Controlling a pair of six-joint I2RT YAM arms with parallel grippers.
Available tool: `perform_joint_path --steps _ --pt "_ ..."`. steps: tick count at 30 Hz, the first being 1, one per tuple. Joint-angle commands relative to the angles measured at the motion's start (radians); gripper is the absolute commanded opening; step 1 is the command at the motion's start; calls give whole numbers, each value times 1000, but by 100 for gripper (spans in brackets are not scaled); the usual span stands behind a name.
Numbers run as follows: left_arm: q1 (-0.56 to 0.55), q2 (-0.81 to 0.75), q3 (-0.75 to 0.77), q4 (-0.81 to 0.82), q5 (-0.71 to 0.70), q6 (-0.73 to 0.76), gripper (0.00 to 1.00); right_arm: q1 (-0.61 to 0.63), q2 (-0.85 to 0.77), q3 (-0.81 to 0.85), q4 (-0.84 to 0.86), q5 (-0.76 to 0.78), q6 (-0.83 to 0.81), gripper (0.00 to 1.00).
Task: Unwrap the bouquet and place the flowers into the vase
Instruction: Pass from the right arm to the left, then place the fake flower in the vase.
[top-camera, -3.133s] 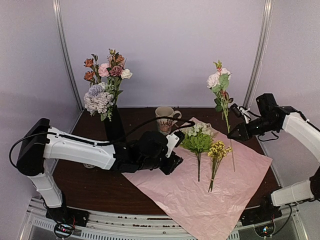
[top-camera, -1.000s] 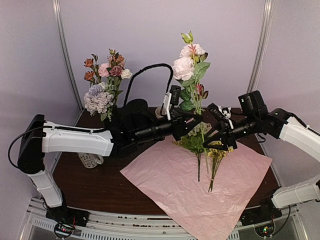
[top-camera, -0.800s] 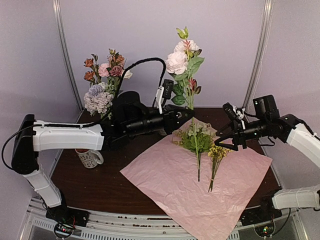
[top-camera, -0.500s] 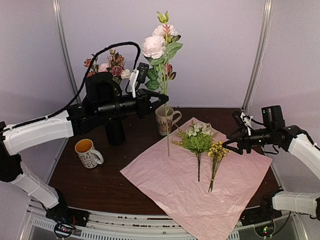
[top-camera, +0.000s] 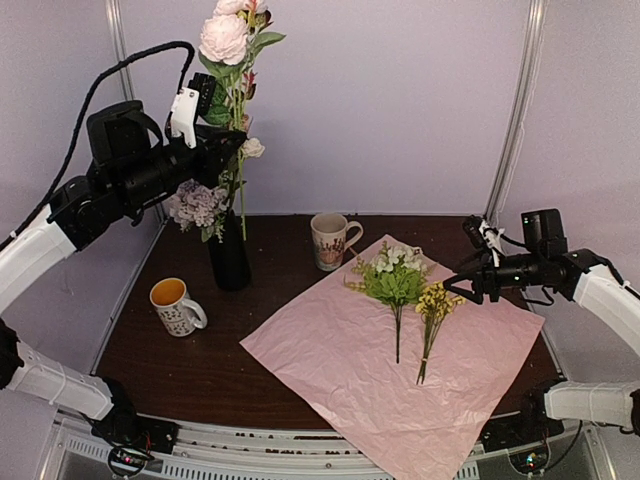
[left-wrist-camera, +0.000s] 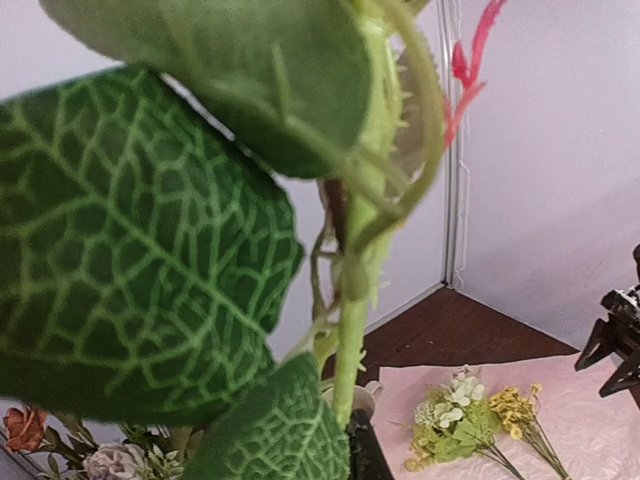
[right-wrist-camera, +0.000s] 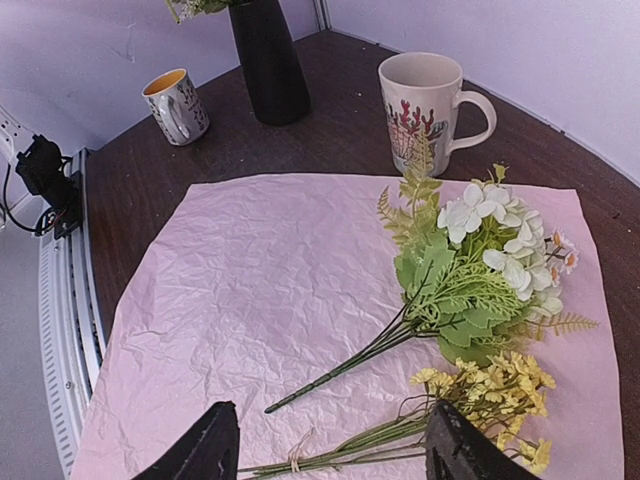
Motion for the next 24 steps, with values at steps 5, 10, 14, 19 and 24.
perform_joint_path --steps 5,10,14,19,24 --pt "68 42 -8 132 -177 134 0 -10 -21 0 20 18 -1 64" --pt "105 80 8 181 -158 164 0 -16 -24 -1 20 14 -3 64" --pt "140 132 52 184 -124 175 0 -16 -21 -1 20 12 -4 64" --pt "185 184 73 216 -64 170 0 -19 -26 -2 17 11 -7 64" --pt "199 239 113 228 -26 187 0 -22 -26 -4 16 5 -9 64"
